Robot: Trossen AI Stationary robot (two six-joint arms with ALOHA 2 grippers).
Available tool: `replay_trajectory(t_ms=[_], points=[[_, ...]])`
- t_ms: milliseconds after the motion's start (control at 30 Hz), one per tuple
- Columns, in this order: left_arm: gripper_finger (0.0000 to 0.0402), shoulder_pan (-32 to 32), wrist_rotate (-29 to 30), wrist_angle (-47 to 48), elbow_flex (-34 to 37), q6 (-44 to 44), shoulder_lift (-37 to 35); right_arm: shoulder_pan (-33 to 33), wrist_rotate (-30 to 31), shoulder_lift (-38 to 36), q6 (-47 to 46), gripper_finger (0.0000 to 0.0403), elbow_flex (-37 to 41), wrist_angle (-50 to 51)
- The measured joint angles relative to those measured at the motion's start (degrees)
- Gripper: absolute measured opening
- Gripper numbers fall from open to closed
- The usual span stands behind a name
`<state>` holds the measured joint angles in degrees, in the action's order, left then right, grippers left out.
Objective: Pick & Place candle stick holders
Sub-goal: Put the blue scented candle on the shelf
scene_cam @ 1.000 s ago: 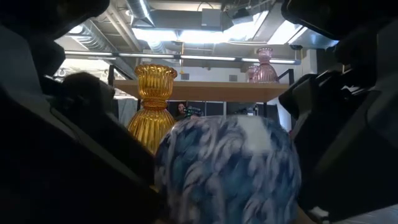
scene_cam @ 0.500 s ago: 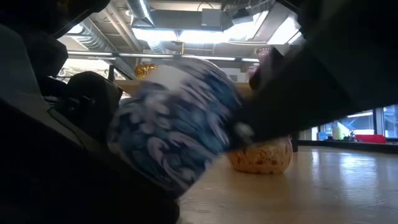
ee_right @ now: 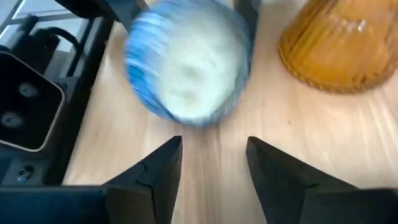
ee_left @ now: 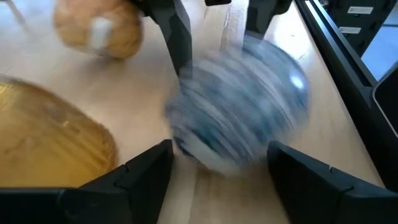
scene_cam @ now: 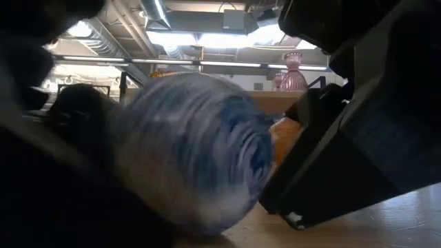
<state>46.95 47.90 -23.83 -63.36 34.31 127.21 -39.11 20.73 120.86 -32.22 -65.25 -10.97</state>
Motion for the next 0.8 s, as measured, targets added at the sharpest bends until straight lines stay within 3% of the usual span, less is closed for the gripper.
replay_trajectory(t_ms=[233,800], points=[[0.0283,2.45,4.58,0.46,0.10,1.31,0.12,-0.24,-0.34,0.00,-2.11,0.0183,-0.02,0.05],[0.0283,2.95,4.79,0.57,0.21,-0.66,-1.44,-0.37,-1.49,0.00,-2.05,0.0183,-0.02,-2.69]])
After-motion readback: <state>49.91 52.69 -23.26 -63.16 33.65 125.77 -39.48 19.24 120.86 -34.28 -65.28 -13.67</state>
